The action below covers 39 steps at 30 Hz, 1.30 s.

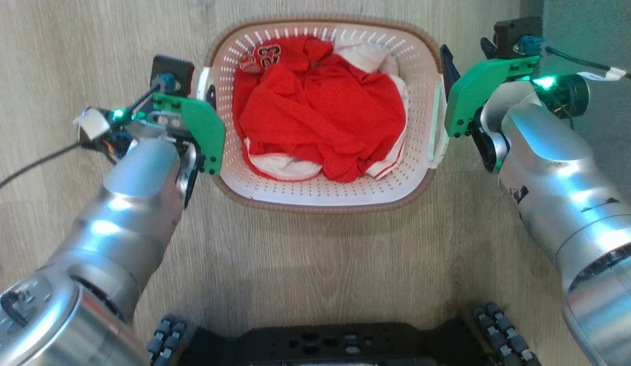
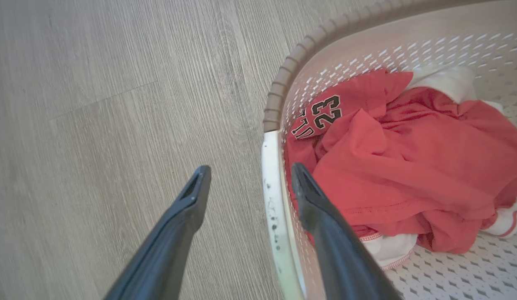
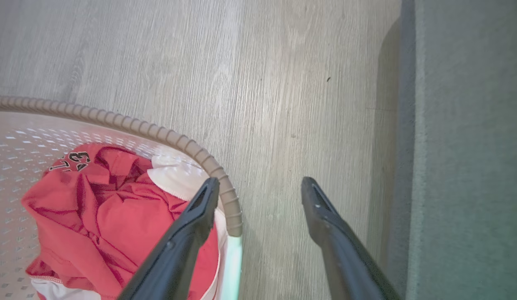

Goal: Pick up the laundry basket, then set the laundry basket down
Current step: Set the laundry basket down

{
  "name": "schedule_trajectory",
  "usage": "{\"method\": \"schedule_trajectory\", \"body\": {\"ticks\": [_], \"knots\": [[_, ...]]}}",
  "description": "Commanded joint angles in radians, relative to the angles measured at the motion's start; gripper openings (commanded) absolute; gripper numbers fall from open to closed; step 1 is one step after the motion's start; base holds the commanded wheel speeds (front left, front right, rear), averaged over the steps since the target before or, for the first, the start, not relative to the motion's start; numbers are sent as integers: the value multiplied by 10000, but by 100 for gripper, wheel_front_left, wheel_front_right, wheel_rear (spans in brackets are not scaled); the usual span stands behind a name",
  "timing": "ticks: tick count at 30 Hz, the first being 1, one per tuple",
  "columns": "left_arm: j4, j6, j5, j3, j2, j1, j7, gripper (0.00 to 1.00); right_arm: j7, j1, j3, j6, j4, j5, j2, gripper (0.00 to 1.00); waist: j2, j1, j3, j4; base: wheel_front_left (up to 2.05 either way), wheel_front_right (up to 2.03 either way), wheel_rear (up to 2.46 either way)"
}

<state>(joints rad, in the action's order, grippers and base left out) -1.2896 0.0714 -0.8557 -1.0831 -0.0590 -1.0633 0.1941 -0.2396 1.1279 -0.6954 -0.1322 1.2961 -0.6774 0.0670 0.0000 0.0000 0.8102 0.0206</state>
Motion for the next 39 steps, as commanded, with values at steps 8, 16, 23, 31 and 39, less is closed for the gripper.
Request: {"method": "schedule_trajectory", "body": {"ticks": [8, 16, 23, 31, 39], "knots": [[386, -81, -292, 741, -344, 643, 660, 100, -216, -618, 457, 15, -718, 102, -168, 100, 0, 0, -1498, -97, 0, 0, 0], [3369, 621, 879, 2630, -1288, 2082, 673, 100, -220, -1821, 2448, 15, -2295, 1754, -168, 100, 0, 0, -3068, -117, 0, 0, 0], [5452, 918, 2235, 4251, -1630, 4023, 675, 100, -220, -3586, 3884, 15, -4161, 2933, -168, 100, 0, 0, -4379, -95, 0, 0, 0], [7912, 897, 3755, 6176, -1426, 6428, 675, 100, -221, -5871, 4545, 15, -6535, 3455, -168, 100, 0, 0, -5888, -5, 0, 0, 0], [9764, 893, 4819, 7507, -1250, 8549, 676, 100, -221, -8027, 4851, 15, -8860, 3670, -168, 100, 0, 0, -6967, -36, 0, 0, 0]]}}
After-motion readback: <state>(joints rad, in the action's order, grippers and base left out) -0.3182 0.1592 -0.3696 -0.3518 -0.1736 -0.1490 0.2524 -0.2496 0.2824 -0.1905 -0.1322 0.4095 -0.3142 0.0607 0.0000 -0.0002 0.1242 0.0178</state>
